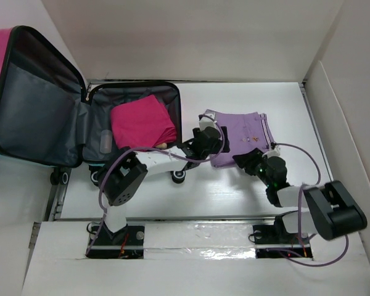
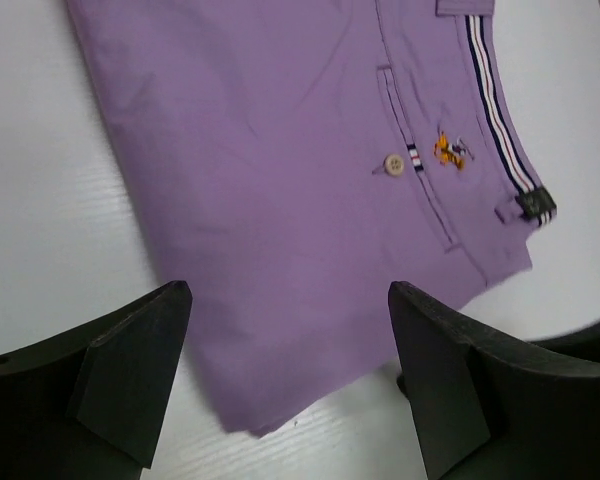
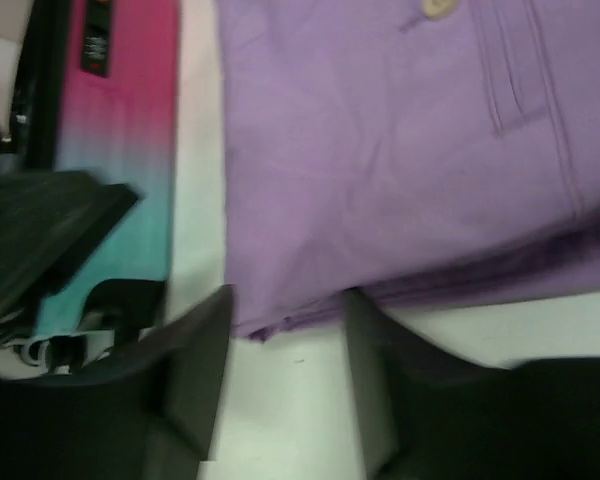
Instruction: Pack the luggage
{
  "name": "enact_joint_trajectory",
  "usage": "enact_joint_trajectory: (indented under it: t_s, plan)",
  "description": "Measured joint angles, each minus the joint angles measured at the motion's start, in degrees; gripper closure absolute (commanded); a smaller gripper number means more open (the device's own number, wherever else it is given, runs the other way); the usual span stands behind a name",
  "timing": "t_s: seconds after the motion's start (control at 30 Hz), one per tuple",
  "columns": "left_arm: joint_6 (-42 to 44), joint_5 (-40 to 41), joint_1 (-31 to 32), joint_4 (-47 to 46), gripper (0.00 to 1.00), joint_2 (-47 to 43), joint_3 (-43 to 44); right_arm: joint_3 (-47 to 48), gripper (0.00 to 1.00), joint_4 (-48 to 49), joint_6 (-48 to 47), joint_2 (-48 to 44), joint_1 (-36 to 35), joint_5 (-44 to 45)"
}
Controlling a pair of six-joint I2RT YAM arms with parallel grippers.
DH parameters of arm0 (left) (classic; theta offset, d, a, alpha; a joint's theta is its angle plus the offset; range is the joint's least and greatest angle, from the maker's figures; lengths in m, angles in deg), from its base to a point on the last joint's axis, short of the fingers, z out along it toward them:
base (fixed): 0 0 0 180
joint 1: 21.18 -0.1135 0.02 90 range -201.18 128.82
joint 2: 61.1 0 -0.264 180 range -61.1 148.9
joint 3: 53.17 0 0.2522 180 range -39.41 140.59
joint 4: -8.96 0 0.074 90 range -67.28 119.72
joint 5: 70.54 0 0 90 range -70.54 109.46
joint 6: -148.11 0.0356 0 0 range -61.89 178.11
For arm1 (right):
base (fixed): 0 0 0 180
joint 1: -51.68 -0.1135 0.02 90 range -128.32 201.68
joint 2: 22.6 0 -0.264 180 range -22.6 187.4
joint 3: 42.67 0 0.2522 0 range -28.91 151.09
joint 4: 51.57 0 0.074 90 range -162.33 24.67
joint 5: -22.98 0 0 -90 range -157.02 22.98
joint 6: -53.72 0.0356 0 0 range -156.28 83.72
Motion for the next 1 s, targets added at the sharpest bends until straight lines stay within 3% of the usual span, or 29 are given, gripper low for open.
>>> enact_joint_trajectory:
  t_s: [0.07,0.13,0.2,0.3,0.33,0.37,0.43,0.6,0.9,1.0]
  plan:
    - [-0.50,0.55,-0.13,0.98,0.22,2.67,2.49,-0.39,0.21,-2.34,0.04,-5.29,-2.93,1.84]
    - [-0.90,0.79,-0.50,2.14,0.22,5.18,4.87,-0.35,0.14,-5.29,-0.74,-11.91,-3.30,4.31]
    - [-1.25,0.83,-1.01,2.99,0.22,6.73,5.99,0.98,0.12,-14.12,-2.71,-20.52,-3.30,7.65]
    - [-1.75,1.27,-2.54,4.52,0.22,7.54,6.01,3.63,0.22,-24.61,-6.38,-33.14,-3.30,12.61]
    - [-1.79,1.68,-3.08,4.72,0.22,7.61,6.01,4.20,0.30,-26.71,-7.45,-36.52,-3.30,13.70]
    - [-1.79,2.03,-3.56,4.81,0.22,7.61,6.01,4.83,0.46,-28.96,-8.59,-40.15,-3.30,14.75]
    - [-1.77,2.78,-4.66,5.09,0.22,7.67,6.19,6.01,0.53,-32.59,-10.91,-45.22,-3.30,16.22]
    - [-1.33,2.10,-7.58,6.84,0.24,11.63,10.64,8.33,0.53,-38.12,-15.54,-47.84,-3.30,16.59]
    - [0.94,-3.85,-10.69,10.51,0.27,20.44,20.24,10.67,0.49,-40.30,-19.34,-41.05,-4.72,13.40]
    - [1.38,-4.76,-10.12,11.02,0.33,22.45,23.19,11.61,0.49,-40.26,-19.69,-40.70,-6.97,13.79]
